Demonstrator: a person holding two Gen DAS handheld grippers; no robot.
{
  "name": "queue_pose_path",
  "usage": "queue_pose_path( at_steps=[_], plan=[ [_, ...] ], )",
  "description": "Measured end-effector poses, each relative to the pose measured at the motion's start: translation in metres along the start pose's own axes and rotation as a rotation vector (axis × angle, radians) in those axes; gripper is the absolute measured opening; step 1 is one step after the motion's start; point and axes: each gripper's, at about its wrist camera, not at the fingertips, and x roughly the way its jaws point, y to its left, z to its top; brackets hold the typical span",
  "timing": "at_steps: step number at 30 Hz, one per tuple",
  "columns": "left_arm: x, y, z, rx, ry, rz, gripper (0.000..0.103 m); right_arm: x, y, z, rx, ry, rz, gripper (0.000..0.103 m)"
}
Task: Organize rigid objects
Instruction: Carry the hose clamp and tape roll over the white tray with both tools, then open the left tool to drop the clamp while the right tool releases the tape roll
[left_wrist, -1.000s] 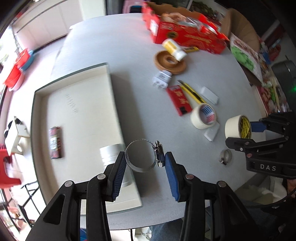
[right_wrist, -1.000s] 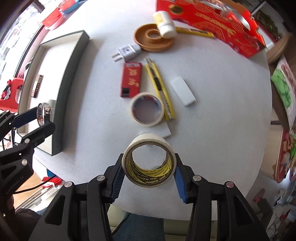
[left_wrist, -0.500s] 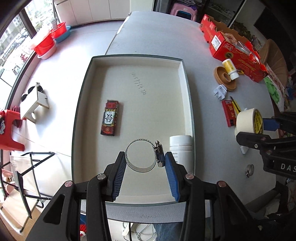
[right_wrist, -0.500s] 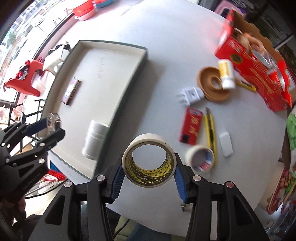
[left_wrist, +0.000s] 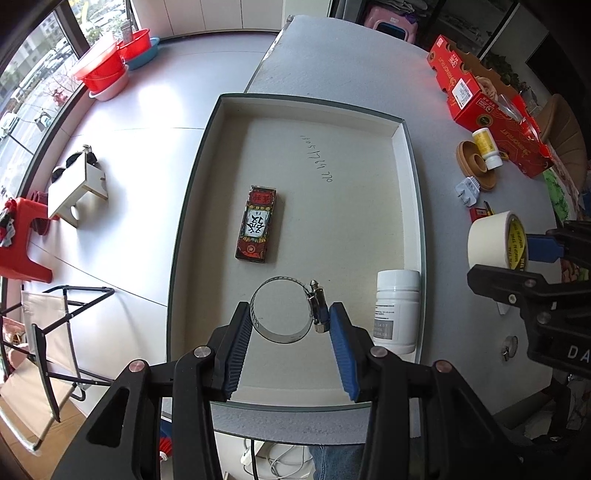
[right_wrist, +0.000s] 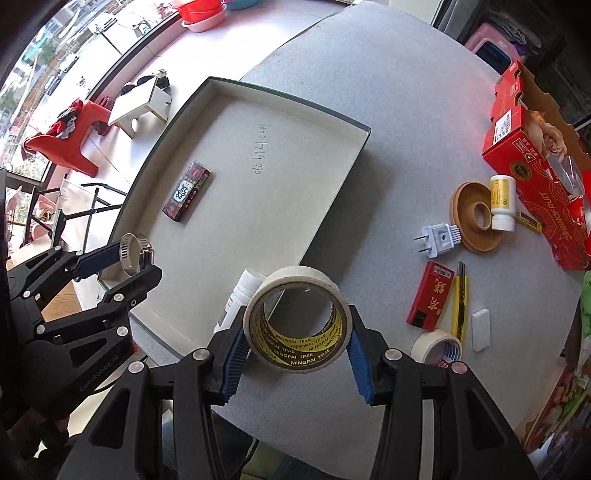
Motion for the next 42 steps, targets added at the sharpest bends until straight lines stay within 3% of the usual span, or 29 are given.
queue_pose_path(
  at_steps=[21,34,42],
  plan=[
    [0.007,0.006,0.011,-0.010,0.011,-0.003,0.046,0.006,0.000,0.009,0.014,0.012,0.013,0.050],
    [0.019,0.011,0.066,-0.033,-0.015,0.009,0.046,0.017,-0.004,0.060,0.071,0.004,0.048,0.050],
    [0.037,0.012,0.078,-0.043,0.027,0.021,0.046,0.027,-0.012,0.088,0.115,0.009,0.067,0.050]
  ],
)
